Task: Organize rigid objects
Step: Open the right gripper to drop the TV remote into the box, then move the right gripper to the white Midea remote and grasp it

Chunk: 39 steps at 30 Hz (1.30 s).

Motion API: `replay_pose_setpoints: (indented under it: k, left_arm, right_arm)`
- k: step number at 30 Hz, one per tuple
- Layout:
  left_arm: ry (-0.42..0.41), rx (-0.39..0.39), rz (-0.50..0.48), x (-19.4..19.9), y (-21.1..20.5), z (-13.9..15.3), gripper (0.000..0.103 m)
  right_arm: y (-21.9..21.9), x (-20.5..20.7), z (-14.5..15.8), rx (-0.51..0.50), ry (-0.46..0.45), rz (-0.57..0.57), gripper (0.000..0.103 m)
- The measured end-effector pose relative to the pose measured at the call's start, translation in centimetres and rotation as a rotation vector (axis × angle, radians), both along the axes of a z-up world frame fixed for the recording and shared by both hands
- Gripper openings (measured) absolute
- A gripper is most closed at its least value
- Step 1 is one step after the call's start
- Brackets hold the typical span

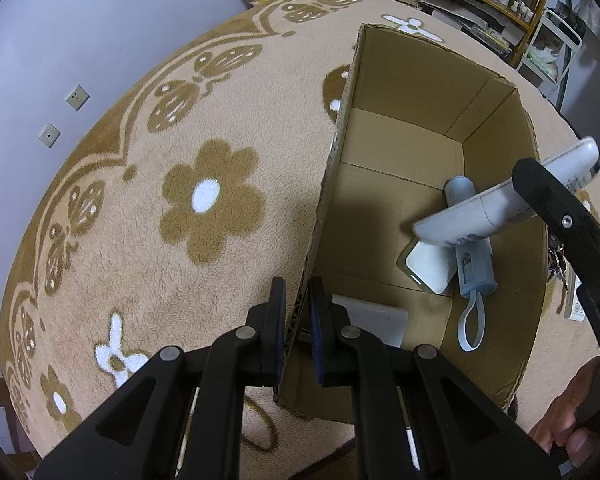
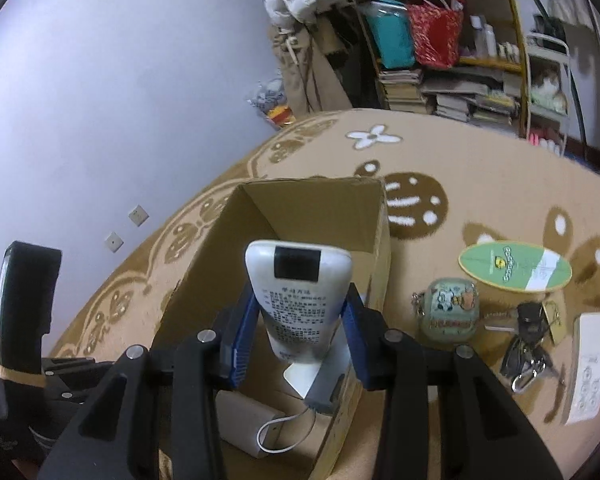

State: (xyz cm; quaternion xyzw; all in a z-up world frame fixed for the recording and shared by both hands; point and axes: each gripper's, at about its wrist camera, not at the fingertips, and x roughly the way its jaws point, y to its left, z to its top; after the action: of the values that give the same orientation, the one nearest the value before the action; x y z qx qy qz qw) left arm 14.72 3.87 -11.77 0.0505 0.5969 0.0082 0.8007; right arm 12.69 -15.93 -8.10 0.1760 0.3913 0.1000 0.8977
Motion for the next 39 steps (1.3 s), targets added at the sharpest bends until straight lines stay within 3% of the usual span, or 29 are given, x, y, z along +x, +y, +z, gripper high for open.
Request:
replay_pose_setpoints:
  k: [10, 11, 14, 16, 20, 24, 39]
  left_arm:
    - [0.004, -0.006, 0.002, 0.0, 0.2, -0.1, 0.010]
    - [0.004, -0.006, 0.002, 0.0, 0.2, -0.1, 0.010]
    - [0.005, -0.010, 0.003, 0.0, 0.2, -0.1, 0.010]
    - [0.006, -0.013, 0.001, 0.0, 0.2, -0.1, 0.011]
    - [0.008, 0.002, 0.003, 0.0, 0.2, -0.2, 0.011]
    - [0.011, -0.005, 0.010, 0.0, 0.3, -0.2, 0.011]
    - [0.011, -0.004, 0.006, 0.0, 0.3, -0.3, 0.011]
  right_arm:
    - [-0.2, -0.5, 1.1, -0.023, -0.021, -0.029, 0.046]
    - [-0.3, -0.6, 1.3, -0.028, -0.025, -0.035, 0.048]
    - [-0.8, -1.0, 2.3, -0.039, -0.056, -0.049, 0.068]
    - [-1.0, -1.4, 3.0, -0.047, -0.087, -0.059, 0.070]
    - [-2.0, -2.2, 4.2, -0.084, -0.113, -0.098, 0.090]
    - [-3.0, -2.6, 4.3, -0.154, -0.108, -0.152, 0.099]
    - [-12.3, -5.1, -0.4, -0.226, 0.073, -0.453, 0.103]
